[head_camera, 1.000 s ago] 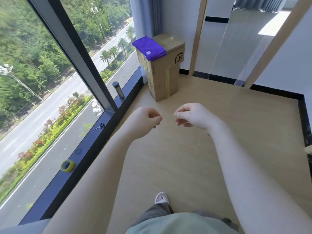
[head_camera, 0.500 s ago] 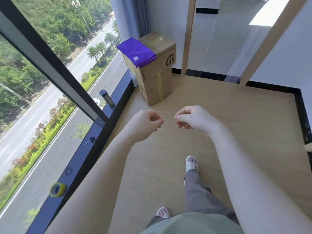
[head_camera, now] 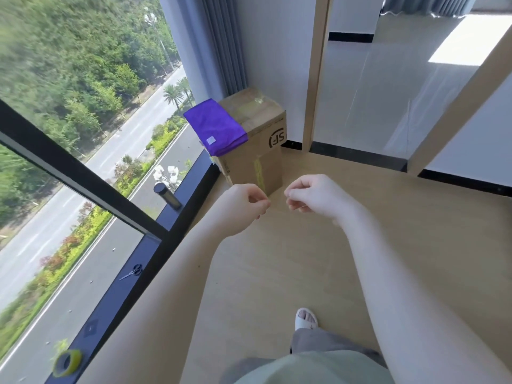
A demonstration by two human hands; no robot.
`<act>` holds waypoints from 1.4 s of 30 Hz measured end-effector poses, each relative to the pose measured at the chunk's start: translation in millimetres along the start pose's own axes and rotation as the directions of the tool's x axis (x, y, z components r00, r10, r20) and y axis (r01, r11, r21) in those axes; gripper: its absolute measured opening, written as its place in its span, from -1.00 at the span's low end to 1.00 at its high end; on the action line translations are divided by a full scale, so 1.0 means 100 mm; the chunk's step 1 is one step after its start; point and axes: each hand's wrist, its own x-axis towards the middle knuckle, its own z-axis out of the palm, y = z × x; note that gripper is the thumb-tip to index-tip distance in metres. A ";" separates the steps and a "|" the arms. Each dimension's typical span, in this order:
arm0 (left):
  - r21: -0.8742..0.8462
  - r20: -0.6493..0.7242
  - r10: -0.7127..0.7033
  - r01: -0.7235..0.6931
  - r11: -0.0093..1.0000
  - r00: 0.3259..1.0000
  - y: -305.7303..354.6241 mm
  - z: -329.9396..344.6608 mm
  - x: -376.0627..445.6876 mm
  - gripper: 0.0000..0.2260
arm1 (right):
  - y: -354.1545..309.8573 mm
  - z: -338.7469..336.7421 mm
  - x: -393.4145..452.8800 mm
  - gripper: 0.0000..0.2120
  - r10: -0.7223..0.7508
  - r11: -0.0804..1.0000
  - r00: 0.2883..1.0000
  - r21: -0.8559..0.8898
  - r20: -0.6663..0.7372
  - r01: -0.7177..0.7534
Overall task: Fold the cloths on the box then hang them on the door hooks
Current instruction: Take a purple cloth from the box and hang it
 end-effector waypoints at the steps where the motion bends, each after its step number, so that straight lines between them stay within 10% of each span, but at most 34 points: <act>1: -0.003 -0.007 0.000 0.000 1.000 1.000 0.03 0.00 0.10 -0.89 | -0.02 -0.07 0.11 -0.90 -0.003 1.000 1.000 0.001 0.000 0.003; 42: -0.171 -0.021 -0.182 0.176 0.970 0.983 -1.34 -2.02 3.56 -0.90 | -1.86 0.54 4.22 -0.92 0.060 0.990 0.987 -0.134 0.147 -0.040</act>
